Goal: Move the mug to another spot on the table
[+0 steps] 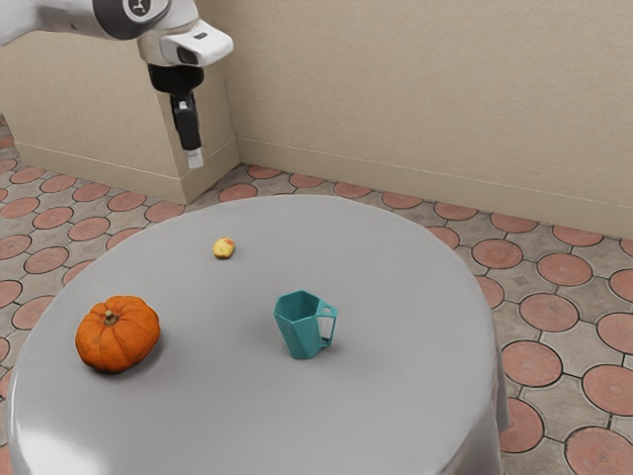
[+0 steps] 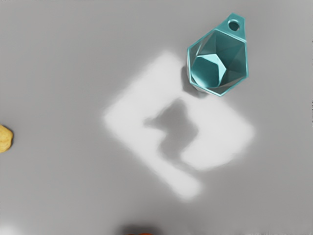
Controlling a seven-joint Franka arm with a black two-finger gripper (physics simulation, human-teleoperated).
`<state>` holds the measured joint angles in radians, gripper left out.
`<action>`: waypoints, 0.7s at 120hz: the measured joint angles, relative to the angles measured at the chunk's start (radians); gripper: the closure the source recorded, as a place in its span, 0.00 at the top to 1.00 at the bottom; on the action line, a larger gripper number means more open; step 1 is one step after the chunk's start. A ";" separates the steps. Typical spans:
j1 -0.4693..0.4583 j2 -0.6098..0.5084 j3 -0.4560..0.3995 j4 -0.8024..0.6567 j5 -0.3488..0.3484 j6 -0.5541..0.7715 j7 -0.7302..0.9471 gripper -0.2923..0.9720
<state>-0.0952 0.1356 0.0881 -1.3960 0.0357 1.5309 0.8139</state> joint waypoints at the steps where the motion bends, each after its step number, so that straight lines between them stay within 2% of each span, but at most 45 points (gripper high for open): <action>1: 0.000 0.000 0.000 0.000 0.000 0.000 0.002 0.77; 37: -0.012 0.014 -0.006 -0.003 0.000 0.000 0.049 0.77; 61: -0.040 0.079 -0.135 0.002 0.011 0.004 0.083 0.77; 73: -0.041 0.135 -0.152 0.007 0.015 0.028 0.124 0.77; 84: -0.050 0.158 -0.156 -0.047 0.013 0.091 0.156 0.77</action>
<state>-0.1450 0.2932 -0.0676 -1.4429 0.0489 1.6221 0.9696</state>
